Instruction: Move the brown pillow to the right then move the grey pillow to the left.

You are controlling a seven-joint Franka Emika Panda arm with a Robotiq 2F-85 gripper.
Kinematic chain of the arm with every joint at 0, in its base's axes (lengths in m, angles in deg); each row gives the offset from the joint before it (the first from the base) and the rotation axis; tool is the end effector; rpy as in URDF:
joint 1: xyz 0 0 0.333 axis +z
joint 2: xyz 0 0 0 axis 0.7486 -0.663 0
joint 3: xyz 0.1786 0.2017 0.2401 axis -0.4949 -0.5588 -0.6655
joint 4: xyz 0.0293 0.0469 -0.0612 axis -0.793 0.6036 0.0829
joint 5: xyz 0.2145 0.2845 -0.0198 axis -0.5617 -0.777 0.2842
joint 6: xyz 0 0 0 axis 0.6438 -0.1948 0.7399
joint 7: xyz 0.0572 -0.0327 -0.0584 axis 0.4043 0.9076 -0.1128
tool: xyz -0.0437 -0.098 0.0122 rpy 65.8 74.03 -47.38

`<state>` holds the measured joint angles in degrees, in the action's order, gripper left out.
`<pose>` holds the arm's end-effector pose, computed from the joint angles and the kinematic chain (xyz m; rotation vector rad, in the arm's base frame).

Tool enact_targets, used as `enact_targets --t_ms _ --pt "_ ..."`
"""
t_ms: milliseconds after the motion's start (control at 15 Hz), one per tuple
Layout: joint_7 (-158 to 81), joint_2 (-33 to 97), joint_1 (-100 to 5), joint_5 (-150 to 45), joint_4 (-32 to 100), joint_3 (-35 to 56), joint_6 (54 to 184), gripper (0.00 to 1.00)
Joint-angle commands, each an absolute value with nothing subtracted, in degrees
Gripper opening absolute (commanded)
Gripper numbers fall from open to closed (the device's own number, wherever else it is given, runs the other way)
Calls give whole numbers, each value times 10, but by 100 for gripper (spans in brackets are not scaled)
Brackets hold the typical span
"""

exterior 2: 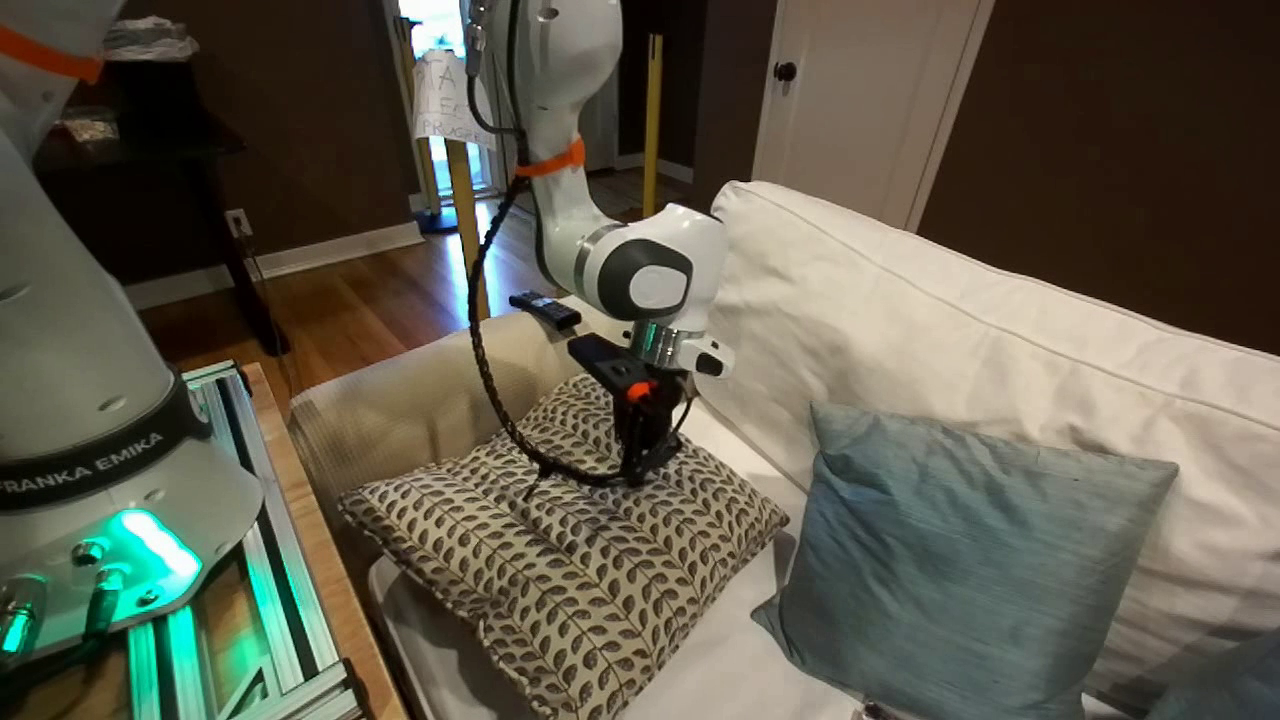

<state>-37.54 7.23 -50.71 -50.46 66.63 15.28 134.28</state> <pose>0.5079 -0.1014 0.1091 2.9785 -0.2385 -0.4396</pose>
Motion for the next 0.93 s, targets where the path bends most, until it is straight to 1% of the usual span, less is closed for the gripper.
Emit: enact_targets --t_ms 0,133,200,400,467,867 --pt "-409 112 -513 -508 680 187 1350 56" --pt "-424 110 -524 -516 663 198 1348 69" --pt "-427 106 -533 -522 655 199 1347 78" --pt "-430 86 -558 -543 627 191 1346 99" --pt "-427 78 -565 -550 618 187 1347 100" --pt "-421 25 -601 -601 563 155 1403 100"
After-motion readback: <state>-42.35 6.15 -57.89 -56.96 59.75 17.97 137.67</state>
